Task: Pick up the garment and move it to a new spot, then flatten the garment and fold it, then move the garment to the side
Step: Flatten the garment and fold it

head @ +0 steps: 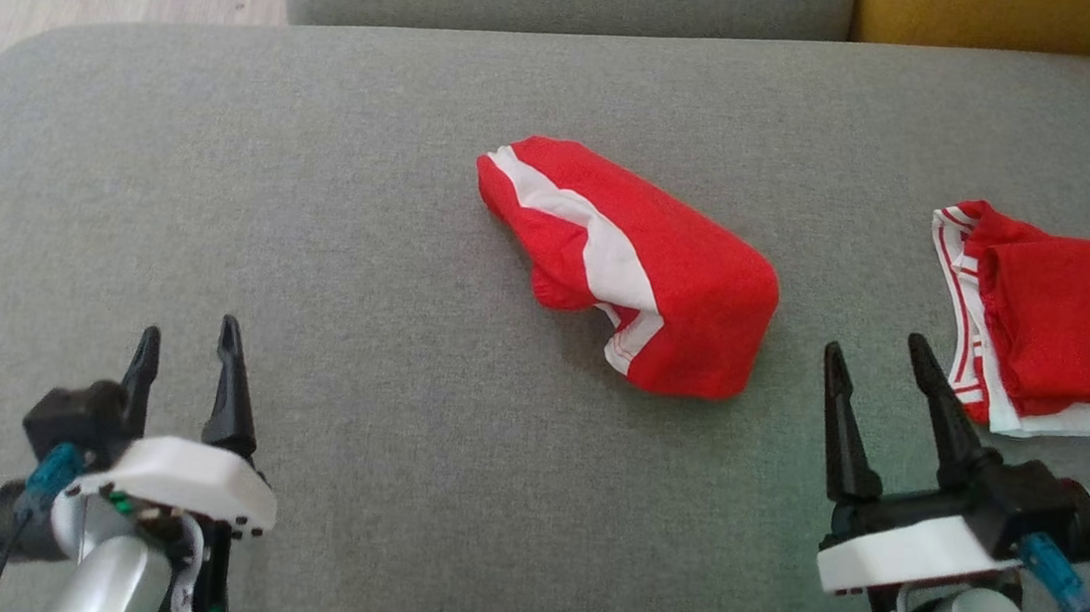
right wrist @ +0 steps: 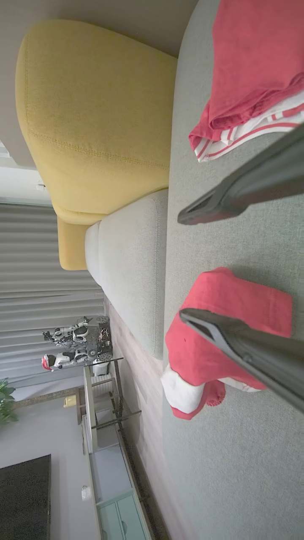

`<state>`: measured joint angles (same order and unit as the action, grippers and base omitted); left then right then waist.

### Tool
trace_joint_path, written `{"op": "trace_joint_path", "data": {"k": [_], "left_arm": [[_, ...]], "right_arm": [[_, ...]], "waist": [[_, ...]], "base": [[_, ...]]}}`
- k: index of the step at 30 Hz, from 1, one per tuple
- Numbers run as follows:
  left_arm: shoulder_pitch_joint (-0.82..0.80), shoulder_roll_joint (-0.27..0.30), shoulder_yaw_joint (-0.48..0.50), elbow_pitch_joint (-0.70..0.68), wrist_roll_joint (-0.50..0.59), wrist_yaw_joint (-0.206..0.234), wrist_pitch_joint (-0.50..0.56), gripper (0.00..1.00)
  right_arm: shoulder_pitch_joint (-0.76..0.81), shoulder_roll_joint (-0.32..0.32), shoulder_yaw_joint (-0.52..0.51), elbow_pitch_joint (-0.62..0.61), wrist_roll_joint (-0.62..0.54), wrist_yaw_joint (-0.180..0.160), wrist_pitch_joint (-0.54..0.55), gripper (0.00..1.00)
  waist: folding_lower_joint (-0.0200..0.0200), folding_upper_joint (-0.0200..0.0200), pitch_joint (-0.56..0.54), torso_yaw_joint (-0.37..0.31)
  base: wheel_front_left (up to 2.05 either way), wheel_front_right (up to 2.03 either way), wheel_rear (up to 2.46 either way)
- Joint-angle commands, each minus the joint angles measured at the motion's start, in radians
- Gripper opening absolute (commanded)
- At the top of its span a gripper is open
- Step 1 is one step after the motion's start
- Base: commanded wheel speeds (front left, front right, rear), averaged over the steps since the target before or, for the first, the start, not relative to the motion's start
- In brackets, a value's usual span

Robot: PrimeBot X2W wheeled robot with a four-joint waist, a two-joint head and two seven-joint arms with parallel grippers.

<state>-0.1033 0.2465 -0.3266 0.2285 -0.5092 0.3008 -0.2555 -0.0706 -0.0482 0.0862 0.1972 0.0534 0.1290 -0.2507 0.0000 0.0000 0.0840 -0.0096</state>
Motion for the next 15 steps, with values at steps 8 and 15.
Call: {"op": "trace_joint_path", "data": {"k": [8,15], "left_arm": [[-0.028,-0.068,0.158,-0.029,0.108,-0.099,-0.006,1.0],[-0.044,-0.128,0.212,0.0,0.164,-0.165,-0.006,1.0]], "right_arm": [[-0.026,-0.002,0.083,-0.02,0.017,0.002,-0.011,1.0],[-0.072,-0.002,0.202,0.033,0.037,0.002,0.035,1.0]], "waist": [[0.0,0.0,0.015,-0.007],[0.0,0.0,0.029,0.007]], "base": [[0.0,0.0,0.0],[0.0,0.0,0.0]]}}
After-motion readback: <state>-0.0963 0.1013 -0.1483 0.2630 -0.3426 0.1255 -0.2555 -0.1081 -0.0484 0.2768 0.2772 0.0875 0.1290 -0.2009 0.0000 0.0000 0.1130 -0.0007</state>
